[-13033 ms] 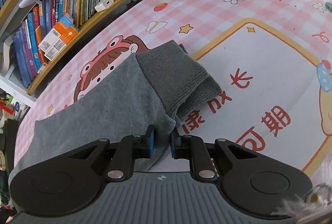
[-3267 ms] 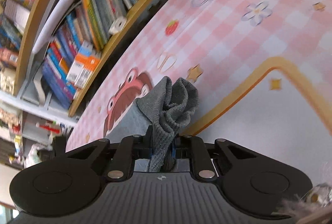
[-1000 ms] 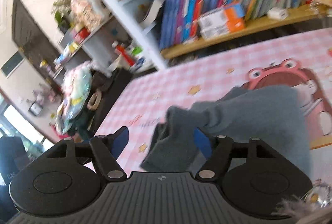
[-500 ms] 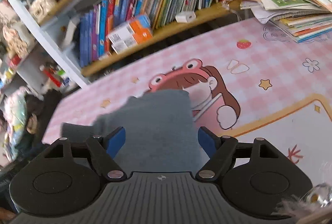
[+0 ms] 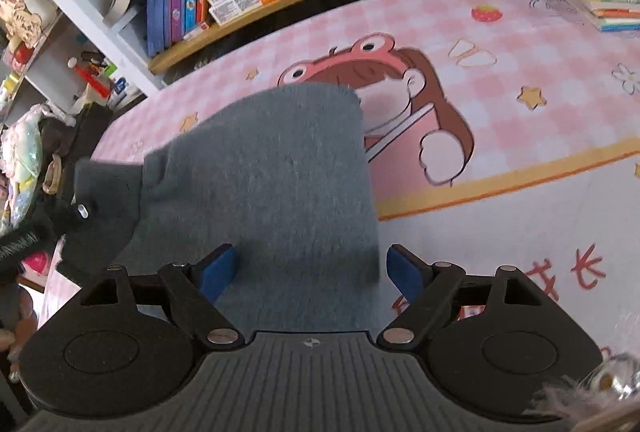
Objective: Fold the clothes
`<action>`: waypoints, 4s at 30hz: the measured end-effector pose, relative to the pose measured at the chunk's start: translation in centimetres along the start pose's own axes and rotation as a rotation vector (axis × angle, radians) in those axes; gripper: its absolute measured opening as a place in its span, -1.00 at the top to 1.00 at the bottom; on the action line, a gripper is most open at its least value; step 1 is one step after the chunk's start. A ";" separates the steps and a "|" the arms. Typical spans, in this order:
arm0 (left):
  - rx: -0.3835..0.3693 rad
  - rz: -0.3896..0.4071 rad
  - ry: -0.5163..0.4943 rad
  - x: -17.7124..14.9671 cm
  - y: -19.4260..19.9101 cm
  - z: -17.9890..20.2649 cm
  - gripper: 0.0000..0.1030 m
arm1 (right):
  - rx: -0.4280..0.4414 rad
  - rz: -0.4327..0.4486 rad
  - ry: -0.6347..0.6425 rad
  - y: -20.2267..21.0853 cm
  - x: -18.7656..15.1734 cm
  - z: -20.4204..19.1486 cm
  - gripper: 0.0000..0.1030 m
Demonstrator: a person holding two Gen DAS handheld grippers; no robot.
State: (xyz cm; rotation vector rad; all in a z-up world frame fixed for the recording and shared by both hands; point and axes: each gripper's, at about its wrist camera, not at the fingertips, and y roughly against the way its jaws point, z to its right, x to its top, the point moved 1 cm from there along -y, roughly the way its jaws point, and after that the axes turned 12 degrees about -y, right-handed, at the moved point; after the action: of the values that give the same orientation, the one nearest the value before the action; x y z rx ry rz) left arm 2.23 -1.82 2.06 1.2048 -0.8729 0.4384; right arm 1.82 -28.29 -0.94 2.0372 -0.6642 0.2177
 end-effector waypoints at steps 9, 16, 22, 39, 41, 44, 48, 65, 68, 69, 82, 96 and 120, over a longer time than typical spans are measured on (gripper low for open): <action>-0.063 0.171 0.288 -0.9 3.3 -3.6 0.70 | 0.050 0.007 -0.008 0.1 0.4 -0.1 -0.62; 0.089 0.009 0.414 -5.1 1.2 -6.6 -0.34 | 0.022 -0.013 -0.003 -0.2 0.3 -0.2 -0.62; 0.041 0.109 0.472 -4.5 3.1 -6.9 -0.34 | 0.034 0.000 -0.008 0.0 0.3 -0.2 -0.62; -0.034 0.154 0.460 -4.0 3.1 -6.2 0.71 | 0.031 -0.003 -0.022 -0.2 0.4 0.0 -0.62; 0.010 0.029 0.491 -5.5 1.2 -7.1 0.67 | 0.029 -0.005 -0.019 -0.2 0.4 -0.1 -0.62; 0.025 0.019 0.485 -6.0 0.7 -7.2 0.59 | 0.025 -0.008 -0.015 -0.3 0.4 -0.2 -0.62; 0.064 0.044 0.421 -4.7 1.8 -6.3 0.16 | 0.021 -0.011 -0.009 -0.5 0.4 -0.3 -0.62; -0.013 -0.065 0.386 -4.4 0.4 -4.3 -0.65 | 0.033 -0.029 -0.010 -0.9 0.5 -0.4 -0.62; -0.034 -0.081 0.437 -5.0 -0.1 -4.9 -0.65 | 0.039 -0.035 -0.015 -1.1 0.6 -0.3 -0.62; -0.046 -0.087 0.456 -5.2 -0.2 -5.1 -0.65 | 0.042 -0.038 -0.017 -1.2 0.6 -0.3 -0.62; -0.172 -0.148 0.495 -5.0 -2.8 -5.4 -0.31 | 0.075 -0.086 -0.024 -2.6 1.2 -0.7 -0.20; -0.158 -0.152 0.425 -3.8 -2.5 -5.3 -0.28 | 0.053 -0.038 0.061 -1.9 1.1 -1.7 -0.11; -0.205 -0.041 0.390 -0.7 -1.5 -5.1 -0.10 | 0.165 0.015 0.124 -0.6 2.5 -3.5 0.37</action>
State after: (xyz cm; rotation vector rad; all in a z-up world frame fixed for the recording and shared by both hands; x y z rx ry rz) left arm 4.67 2.50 0.11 0.9063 -0.5415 0.5164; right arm 4.64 -26.11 1.51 2.1566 -0.6016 0.4163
